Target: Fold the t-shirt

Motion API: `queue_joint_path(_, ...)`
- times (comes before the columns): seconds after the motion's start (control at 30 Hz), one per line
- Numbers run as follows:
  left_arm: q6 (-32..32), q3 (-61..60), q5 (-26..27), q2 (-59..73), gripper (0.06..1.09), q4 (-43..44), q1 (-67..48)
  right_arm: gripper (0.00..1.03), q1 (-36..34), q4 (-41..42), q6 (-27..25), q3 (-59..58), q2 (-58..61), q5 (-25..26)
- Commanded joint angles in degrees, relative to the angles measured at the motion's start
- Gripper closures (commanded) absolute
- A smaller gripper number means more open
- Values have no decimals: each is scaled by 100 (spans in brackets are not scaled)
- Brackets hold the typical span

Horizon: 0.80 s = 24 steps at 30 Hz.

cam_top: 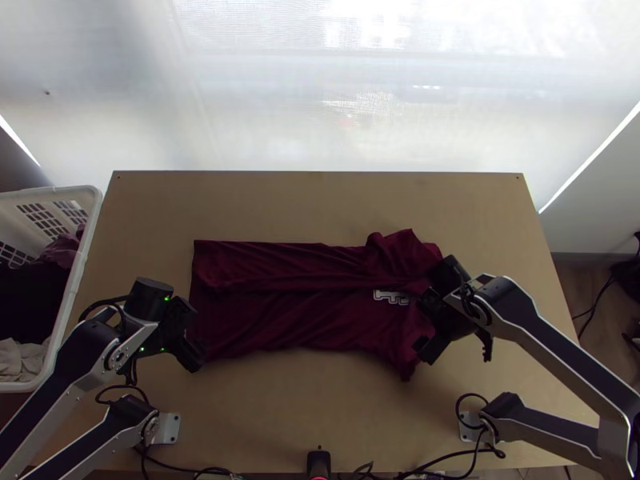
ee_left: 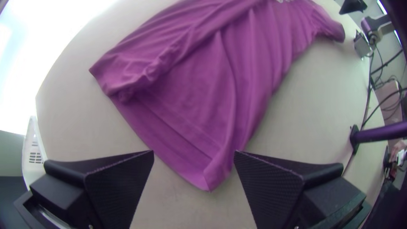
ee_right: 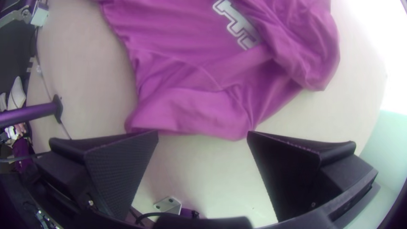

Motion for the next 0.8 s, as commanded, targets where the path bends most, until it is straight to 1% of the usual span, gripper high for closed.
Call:
queue_joint_path(0.0,411,-745,-317,-571,17,-297,-798,5,289,-167,-3,-791,-727,-108)
queue_joint_path(0.07,419,-982,-827,-773,17,-122,-1272,5,341,-167,-3,-914,-912,-108)
queue_joint_path(0.17,578,-1193,-1231,-966,17,-69,-1817,5,376,-88,-21,-993,-1009,-117)
queue_joint_path(0.27,797,-1334,-1328,-1063,17,107,-2046,5,412,-53,-74,-1011,-965,-108)
queue_joint_path(0.33,824,-1369,-1407,-1010,17,256,-2204,5,464,-44,-83,-1011,-886,-108)
queue_joint_path(0.4,1008,-1474,-1539,-949,17,476,-2221,5,517,-44,-83,-1011,-833,-108)
queue_joint_path(0.47,1167,-1571,-1565,-922,17,722,-2204,5,579,-35,-91,-1011,-754,-108)
queue_joint_path(0.63,1290,-1641,-1565,-835,17,828,-2239,5,877,-44,-100,-1019,-657,-117)
queue_joint_path(0.77,1404,-1685,-1565,-852,17,889,-2195,8,904,-44,-65,-826,-552,-117)
